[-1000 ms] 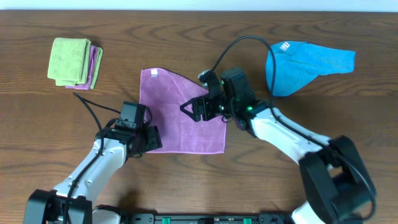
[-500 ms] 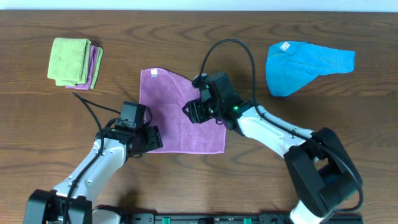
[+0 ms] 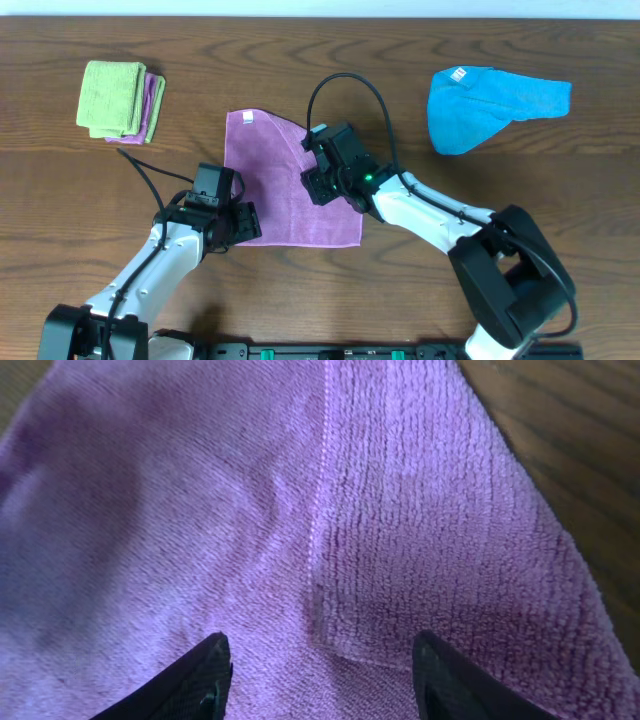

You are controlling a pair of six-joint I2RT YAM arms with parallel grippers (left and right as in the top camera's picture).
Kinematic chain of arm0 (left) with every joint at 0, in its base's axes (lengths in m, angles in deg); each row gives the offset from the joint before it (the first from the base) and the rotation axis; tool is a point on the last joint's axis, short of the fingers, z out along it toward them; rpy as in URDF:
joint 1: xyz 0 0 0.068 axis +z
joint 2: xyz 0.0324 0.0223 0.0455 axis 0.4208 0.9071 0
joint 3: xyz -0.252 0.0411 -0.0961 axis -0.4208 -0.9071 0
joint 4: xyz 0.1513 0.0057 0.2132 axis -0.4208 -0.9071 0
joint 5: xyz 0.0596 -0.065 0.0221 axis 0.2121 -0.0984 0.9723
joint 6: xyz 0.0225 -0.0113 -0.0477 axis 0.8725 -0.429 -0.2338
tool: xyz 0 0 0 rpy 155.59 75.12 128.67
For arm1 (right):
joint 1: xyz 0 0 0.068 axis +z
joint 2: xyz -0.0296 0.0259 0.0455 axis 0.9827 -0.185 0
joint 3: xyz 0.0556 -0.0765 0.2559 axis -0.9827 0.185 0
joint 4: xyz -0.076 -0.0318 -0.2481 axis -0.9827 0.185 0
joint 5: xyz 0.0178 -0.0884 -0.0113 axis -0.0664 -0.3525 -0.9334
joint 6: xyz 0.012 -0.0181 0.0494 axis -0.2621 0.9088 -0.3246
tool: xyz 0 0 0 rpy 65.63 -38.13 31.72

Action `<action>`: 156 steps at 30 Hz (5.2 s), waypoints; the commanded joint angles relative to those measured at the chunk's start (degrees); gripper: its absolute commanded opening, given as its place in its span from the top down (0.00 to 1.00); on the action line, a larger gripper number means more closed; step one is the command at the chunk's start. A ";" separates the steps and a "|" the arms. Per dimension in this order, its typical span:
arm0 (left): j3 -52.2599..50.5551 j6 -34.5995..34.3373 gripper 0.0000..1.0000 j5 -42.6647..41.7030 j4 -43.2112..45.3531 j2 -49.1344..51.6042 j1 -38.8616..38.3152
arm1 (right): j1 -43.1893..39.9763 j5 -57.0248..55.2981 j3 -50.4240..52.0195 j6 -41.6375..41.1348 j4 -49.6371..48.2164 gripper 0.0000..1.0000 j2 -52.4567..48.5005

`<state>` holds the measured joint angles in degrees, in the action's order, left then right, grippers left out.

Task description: Fold the cloth

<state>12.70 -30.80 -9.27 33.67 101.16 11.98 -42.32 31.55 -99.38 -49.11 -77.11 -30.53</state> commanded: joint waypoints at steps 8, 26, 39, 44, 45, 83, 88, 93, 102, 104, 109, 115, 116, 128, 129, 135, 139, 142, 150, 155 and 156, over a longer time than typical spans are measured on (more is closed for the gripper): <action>-0.37 -1.03 0.28 0.61 -0.17 0.00 -0.02 | 1.31 -1.01 -0.90 1.09 -2.05 0.47 -3.45; -0.37 -1.55 0.28 0.70 -0.17 0.00 -0.02 | 1.27 -3.48 -2.56 -1.57 -4.39 0.60 -7.06; -0.37 -1.55 0.29 1.70 -0.39 0.00 -0.02 | 1.27 -3.56 -6.64 -1.86 1.36 0.69 -7.08; -0.37 -1.55 0.29 1.68 -0.44 0.00 -0.02 | 1.20 -5.11 -6.62 -0.96 2.91 0.71 -7.30; -0.37 -1.55 0.29 1.68 -0.44 0.00 -0.02 | 1.22 -5.07 -6.62 -0.81 2.91 0.71 -7.30; -0.37 -1.57 0.32 1.92 -3.41 0.00 -0.02 | -18.51 -14.64 -15.39 -10.75 7.89 0.11 -7.85; -0.37 -1.57 0.32 1.92 -3.34 0.00 -0.02 | -18.71 -13.35 -15.50 -10.51 12.94 0.13 -7.39; -0.37 -1.57 0.32 1.92 -3.72 0.00 -0.02 | -17.84 -11.56 -15.50 -10.51 20.76 0.99 -2.69; -0.37 -1.55 0.32 1.99 -3.61 0.00 0.15 | -15.61 8.63 -13.60 -7.61 38.56 0.93 8.17; -0.37 -1.53 0.32 2.14 -3.37 0.00 0.15 | -15.26 13.79 -10.91 -7.50 38.77 0.82 8.55; -0.37 -1.49 0.32 2.14 -2.14 0.00 0.15 | -14.78 22.12 -1.81 -7.58 35.91 0.64 8.59; -0.37 -1.07 0.33 2.10 -0.96 0.00 0.15 | -13.88 26.69 6.73 -8.76 32.54 0.64 8.61; -0.37 -1.05 0.34 2.10 -0.92 0.00 0.15 | -13.46 26.95 7.91 -8.98 31.69 0.64 8.61; -0.37 -1.05 0.38 2.12 0.39 0.00 0.15 | -10.67 21.03 15.41 -16.70 21.18 0.54 8.59; -0.37 -1.05 0.39 2.10 0.52 0.00 0.15 | -10.67 20.74 15.41 -16.85 20.59 0.54 8.59; -0.39 -1.07 0.40 1.42 0.13 0.81 0.13 | -8.92 18.27 15.41 -18.34 18.45 0.54 8.41; -0.39 -1.07 0.47 1.22 -0.50 2.45 0.13 | -7.13 16.94 15.41 -19.56 17.35 0.66 8.41; -0.39 -1.07 0.64 1.25 -0.90 3.41 0.13 | -6.95 16.06 15.41 -19.80 17.38 0.81 8.41; -0.39 -1.09 0.94 0.48 -1.14 3.54 0.15 | -7.10 16.15 15.04 -20.17 18.78 0.98 8.50; -0.37 -1.11 0.94 -2.75 -4.39 3.37 0.13 | -7.48 15.82 13.00 -19.93 25.57 0.99 11.21; -0.37 -1.11 0.94 -3.76 -5.29 3.04 0.13 | -7.48 15.56 12.98 -19.93 26.40 0.98 12.41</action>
<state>12.72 -32.06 -10.75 30.17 104.17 12.02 -49.84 48.81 -85.45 -68.95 -52.26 -21.16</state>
